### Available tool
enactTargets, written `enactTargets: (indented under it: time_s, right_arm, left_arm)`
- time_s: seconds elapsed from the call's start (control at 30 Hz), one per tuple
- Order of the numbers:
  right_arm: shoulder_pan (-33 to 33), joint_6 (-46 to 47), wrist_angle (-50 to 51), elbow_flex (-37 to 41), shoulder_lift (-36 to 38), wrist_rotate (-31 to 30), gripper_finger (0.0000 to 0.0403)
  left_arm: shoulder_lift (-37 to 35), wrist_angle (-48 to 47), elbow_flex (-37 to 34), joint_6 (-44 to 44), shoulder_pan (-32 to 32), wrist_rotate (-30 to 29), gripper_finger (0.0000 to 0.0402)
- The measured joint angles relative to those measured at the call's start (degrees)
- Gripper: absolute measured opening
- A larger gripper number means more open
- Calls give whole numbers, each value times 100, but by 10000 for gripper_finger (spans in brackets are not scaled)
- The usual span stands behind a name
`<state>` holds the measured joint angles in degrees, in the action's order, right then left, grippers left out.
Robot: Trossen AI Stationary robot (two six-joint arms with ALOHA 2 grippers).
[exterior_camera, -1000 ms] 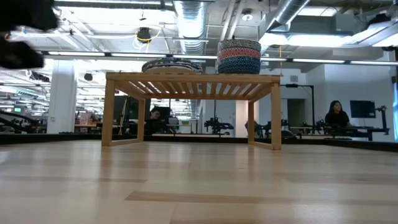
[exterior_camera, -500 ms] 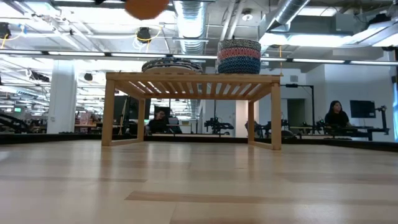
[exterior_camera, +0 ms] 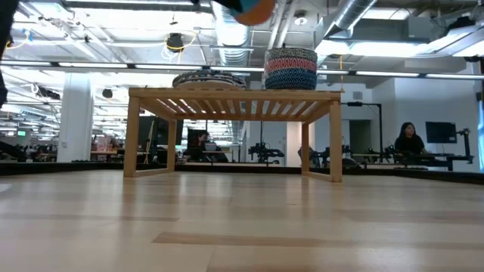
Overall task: Place and stack bowls onto a shelf
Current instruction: Stack the blue bowl on top of the red bowl on the shelf
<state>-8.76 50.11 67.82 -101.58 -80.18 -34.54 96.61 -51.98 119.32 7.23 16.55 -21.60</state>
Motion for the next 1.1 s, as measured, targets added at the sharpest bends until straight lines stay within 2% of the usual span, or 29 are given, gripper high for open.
enactTargets:
  time_s: [0.13, 0.3, 0.53, 0.63, 0.8, 0.93, 1.1]
  right_arm:
    - [-154, 720, 705, 0, 0, -239, 158]
    - [-175, 968, 977, 0, 0, -285, 157]
    - [99, 869, 977, 0, 0, -465, 156]
    - [420, 366, 624, 0, 0, -526, 156]
    - [1001, -1158, -542, 0, -45, -420, 156]
    - [1502, -1931, -1099, 0, -44, 43, 156]
    - [2048, -2281, -1123, 0, -46, 740, 156]
  left_arm:
    - [772, 15, 775, -80, 237, 408, 0]
    - [1566, 19, 1502, -102, 436, 881, 0]
    - [1715, 112, 1383, -51, 484, 1279, 0]
    - [1715, 43, 1371, -82, 484, 1225, 0]
    - [1774, 17, 1373, -90, 484, 1229, 0]
    - [1914, -135, 1368, -40, 494, 1263, 0]
    - [1962, -181, 1364, 0, 494, 1342, 10]
